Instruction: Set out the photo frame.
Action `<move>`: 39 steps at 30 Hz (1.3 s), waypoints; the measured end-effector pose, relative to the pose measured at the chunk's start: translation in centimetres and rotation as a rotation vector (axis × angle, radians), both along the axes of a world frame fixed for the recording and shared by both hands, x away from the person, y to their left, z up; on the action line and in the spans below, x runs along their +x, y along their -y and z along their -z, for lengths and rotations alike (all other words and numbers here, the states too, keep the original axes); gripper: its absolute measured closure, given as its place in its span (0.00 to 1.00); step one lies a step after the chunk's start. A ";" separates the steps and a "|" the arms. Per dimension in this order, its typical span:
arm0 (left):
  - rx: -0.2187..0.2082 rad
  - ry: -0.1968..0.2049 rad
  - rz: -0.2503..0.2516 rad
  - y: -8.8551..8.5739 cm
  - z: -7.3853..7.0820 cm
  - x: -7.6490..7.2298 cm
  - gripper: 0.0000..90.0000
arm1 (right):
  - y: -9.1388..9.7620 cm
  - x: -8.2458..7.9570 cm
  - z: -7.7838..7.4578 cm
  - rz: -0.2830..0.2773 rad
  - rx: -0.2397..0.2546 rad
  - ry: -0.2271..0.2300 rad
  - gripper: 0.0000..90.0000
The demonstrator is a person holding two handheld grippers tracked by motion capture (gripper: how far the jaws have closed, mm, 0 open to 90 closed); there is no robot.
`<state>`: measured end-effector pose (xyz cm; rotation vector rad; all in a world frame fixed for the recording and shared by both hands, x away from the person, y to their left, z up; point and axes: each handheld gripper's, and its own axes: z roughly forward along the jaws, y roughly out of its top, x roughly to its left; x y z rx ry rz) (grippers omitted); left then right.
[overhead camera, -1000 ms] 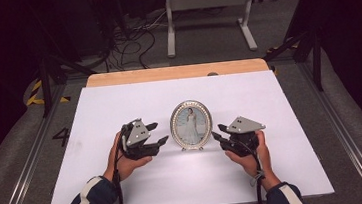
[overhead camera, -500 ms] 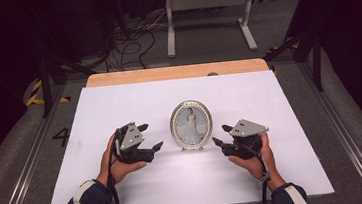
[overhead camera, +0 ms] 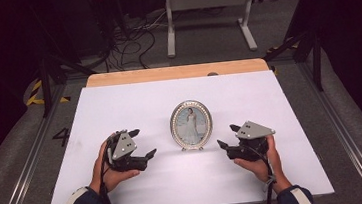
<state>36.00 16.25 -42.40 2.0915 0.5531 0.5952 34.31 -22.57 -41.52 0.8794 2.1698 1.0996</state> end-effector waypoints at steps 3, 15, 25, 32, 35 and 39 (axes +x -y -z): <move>0.007 0.000 -0.005 -0.4 0.1 -0.2 0.19 | 0.2 -0.2 0.1 0.012 -0.008 0.004 0.31; -0.013 -0.009 -0.040 -2.5 0.4 -0.9 0.15 | 0.8 -1.0 0.4 0.050 -0.006 0.027 0.22; -0.030 -0.017 -0.064 -4.1 0.8 -1.8 0.13 | 1.6 -1.6 0.4 0.066 -0.017 0.038 0.24; -0.030 -0.028 -0.089 -5.4 1.1 -2.2 0.13 | 2.2 -1.9 0.7 0.086 -0.030 0.035 0.22; -0.030 -0.029 -0.094 -5.6 1.2 -2.3 0.13 | 2.3 -2.0 0.8 0.087 -0.041 0.036 0.22; -0.030 -0.028 -0.102 -6.0 1.4 -2.6 0.13 | 2.7 -2.2 1.0 0.098 -0.053 0.035 0.22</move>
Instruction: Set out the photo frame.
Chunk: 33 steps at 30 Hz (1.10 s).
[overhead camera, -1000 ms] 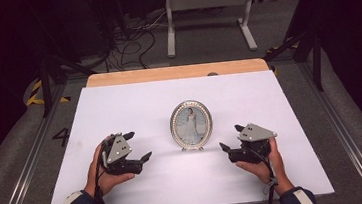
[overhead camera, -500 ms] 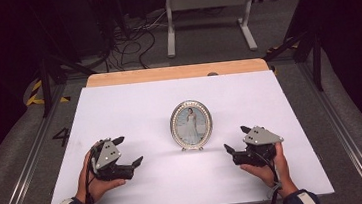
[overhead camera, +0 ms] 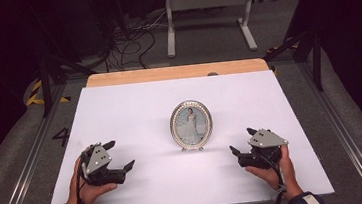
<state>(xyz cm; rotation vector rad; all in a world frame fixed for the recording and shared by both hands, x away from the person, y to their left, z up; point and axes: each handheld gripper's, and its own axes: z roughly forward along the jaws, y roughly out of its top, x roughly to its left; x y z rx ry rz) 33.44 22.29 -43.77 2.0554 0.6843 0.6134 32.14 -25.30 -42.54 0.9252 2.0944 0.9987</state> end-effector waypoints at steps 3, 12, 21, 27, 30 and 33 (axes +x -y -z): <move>0.007 -0.007 -0.006 -0.4 0.2 -0.2 0.13 | 0.4 -0.1 0.1 0.013 -0.015 -0.001 0.22; 0.022 -0.015 -0.018 -1.0 0.6 -0.4 0.13 | 1.6 -0.7 0.4 0.046 -0.011 -0.006 0.22; 0.033 -0.021 -0.032 -2.0 1.0 -0.9 0.13 | 3.2 -1.2 0.7 0.074 0.000 -0.011 0.22; 0.033 -0.030 -0.047 -2.8 1.3 -1.1 0.13 | 4.0 -1.6 1.0 0.096 -0.004 -0.016 0.22; 0.034 -0.036 -0.056 -3.0 1.5 -1.2 0.13 | 4.3 -1.8 1.1 0.103 0.002 -0.024 0.22; 0.043 -0.040 -0.057 -3.3 1.8 -1.3 0.13 | 4.7 -2.0 1.4 0.109 -0.002 -0.025 0.22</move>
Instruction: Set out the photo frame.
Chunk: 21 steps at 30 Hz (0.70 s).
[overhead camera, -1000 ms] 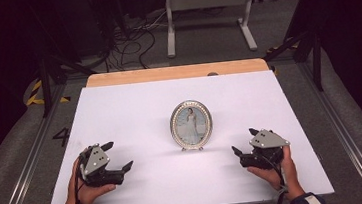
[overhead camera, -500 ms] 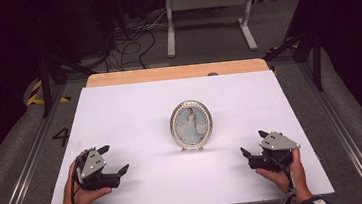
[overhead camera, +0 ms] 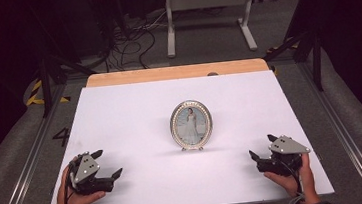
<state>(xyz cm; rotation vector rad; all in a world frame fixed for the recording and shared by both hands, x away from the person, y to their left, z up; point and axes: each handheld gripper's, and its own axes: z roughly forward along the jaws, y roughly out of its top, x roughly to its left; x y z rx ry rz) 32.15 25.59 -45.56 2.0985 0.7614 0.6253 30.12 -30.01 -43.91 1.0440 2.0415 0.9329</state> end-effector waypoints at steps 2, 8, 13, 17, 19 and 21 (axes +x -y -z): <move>-0.005 -0.011 -0.006 -0.1 0.2 0.0 0.13 | 0.2 -0.1 0.2 0.005 0.001 -0.006 0.22; -0.003 -0.017 -0.004 -0.2 0.4 -0.3 0.13 | 0.7 -0.5 0.7 0.011 0.009 -0.009 0.21; -0.006 -0.024 -0.002 -0.6 0.6 -0.8 0.13 | 1.2 -1.1 1.0 0.024 0.032 0.003 0.21; -0.012 -0.021 -0.018 -1.0 0.6 -1.3 0.13 | 1.5 -1.4 1.1 0.030 0.038 0.007 0.21; -0.020 -0.021 -0.025 -1.3 0.7 -1.4 0.12 | 1.5 -1.5 1.2 0.041 0.031 0.006 0.20; -0.021 -0.022 -0.033 -1.5 0.7 -1.4 0.12 | 1.5 -1.5 1.4 0.038 0.035 0.002 0.20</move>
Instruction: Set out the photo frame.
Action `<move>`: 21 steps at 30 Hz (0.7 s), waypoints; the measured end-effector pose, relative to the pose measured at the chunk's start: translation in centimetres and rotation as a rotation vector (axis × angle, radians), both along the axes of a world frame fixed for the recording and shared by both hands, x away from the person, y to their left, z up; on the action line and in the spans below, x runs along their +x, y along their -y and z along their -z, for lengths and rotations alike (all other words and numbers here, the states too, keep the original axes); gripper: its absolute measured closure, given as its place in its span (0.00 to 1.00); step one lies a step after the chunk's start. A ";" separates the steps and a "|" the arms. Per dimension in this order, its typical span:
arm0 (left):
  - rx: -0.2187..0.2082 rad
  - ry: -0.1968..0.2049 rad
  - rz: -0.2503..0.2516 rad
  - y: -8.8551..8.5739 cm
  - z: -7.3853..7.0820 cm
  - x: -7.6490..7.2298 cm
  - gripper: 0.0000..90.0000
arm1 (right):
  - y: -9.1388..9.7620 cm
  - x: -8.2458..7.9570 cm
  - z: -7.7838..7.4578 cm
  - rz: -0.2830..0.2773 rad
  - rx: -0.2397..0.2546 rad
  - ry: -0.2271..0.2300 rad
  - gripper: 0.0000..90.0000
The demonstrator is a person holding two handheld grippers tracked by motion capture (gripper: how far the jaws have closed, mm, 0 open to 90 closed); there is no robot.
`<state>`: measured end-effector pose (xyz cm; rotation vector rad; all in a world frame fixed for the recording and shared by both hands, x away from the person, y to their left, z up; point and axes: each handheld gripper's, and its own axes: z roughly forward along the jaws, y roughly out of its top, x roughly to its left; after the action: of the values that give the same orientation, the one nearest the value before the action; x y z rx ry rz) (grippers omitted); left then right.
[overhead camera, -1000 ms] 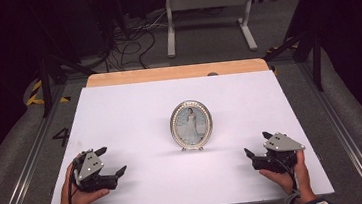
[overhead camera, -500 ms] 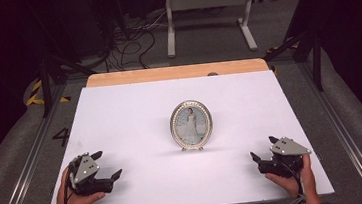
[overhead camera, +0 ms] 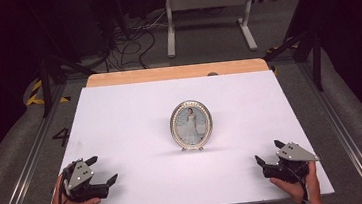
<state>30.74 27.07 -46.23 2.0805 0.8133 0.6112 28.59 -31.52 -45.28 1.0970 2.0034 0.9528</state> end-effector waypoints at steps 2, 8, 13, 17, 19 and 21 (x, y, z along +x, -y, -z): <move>0.000 0.011 -0.002 0.0 -0.1 0.0 0.12 | -0.1 -0.1 0.1 0.000 -0.005 0.001 0.20; 0.011 0.007 -0.003 0.0 0.0 0.1 0.12 | -0.1 -0.2 -0.1 0.001 -0.011 0.012 0.20; 0.005 0.012 -0.003 0.0 0.1 0.0 0.12 | -0.2 -0.3 -0.2 0.007 -0.010 0.021 0.19; 0.006 0.008 0.001 0.1 0.1 0.1 0.12 | -0.2 -0.2 -0.1 0.003 -0.013 0.023 0.19; 0.005 0.005 -0.001 0.1 0.1 0.1 0.12 | -0.2 -0.2 -0.1 0.008 -0.014 0.023 0.19; 0.004 0.004 -0.001 0.2 0.1 0.1 0.12 | -0.1 -0.2 -0.1 0.011 -0.012 0.023 0.19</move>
<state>30.83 26.88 -46.32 2.0820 0.8120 0.6179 28.40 -31.39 -45.18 1.0844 1.9806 0.9423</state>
